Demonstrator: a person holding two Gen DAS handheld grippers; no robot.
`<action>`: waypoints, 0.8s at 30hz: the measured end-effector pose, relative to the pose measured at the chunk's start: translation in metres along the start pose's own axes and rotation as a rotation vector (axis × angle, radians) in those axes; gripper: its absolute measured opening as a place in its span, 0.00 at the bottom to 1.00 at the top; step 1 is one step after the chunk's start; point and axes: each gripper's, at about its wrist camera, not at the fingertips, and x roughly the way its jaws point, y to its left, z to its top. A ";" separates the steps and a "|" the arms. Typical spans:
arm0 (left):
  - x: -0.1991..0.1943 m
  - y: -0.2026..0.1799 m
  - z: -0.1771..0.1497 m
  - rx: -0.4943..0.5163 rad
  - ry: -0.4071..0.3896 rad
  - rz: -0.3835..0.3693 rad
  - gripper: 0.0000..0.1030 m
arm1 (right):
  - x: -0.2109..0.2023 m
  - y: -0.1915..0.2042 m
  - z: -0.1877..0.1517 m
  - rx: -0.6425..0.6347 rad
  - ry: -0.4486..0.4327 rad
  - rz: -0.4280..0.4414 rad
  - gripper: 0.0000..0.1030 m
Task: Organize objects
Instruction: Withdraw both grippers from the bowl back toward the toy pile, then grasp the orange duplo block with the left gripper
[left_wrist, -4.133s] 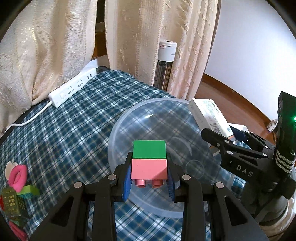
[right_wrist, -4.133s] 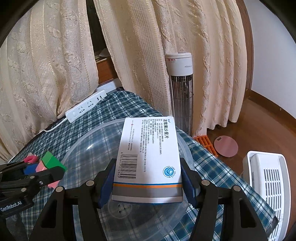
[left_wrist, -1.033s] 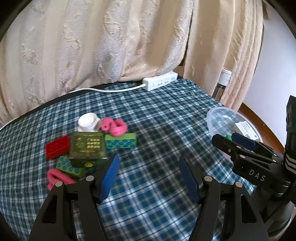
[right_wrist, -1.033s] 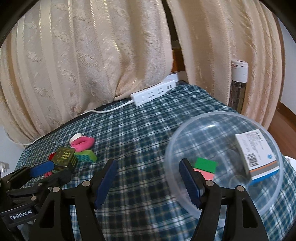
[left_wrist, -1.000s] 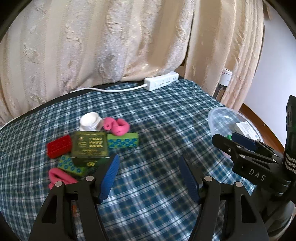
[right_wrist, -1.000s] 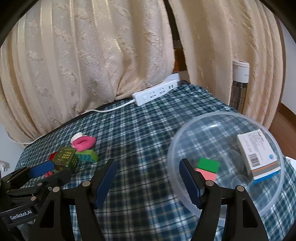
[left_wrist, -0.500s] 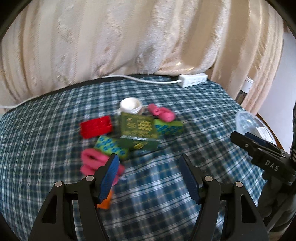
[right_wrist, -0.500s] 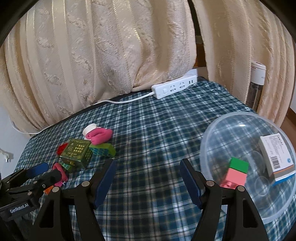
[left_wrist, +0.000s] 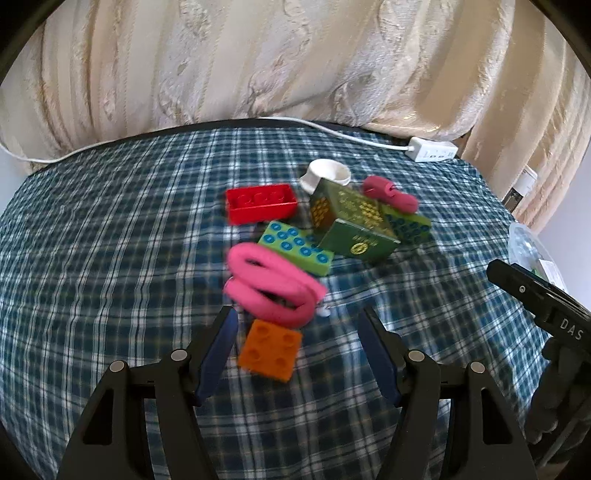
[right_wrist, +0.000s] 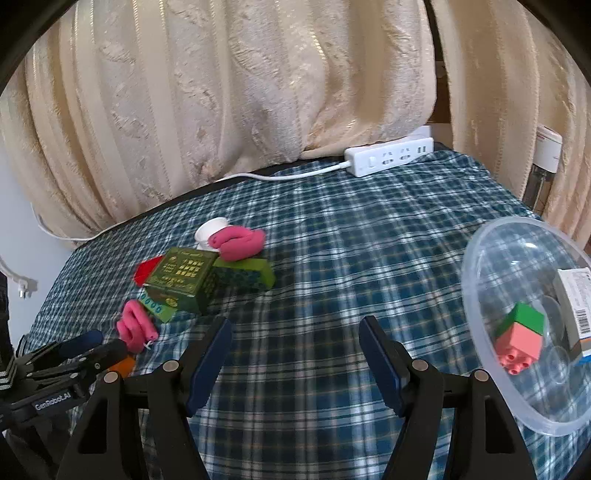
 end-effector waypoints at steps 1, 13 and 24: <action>0.000 0.001 0.000 -0.002 0.002 0.001 0.66 | 0.002 0.003 0.000 -0.003 0.006 0.005 0.72; 0.011 0.017 -0.011 -0.012 0.037 0.006 0.66 | 0.014 0.032 -0.005 -0.053 0.051 0.035 0.72; 0.017 0.018 -0.014 0.010 0.037 0.018 0.65 | 0.025 0.052 -0.003 -0.087 0.080 0.059 0.72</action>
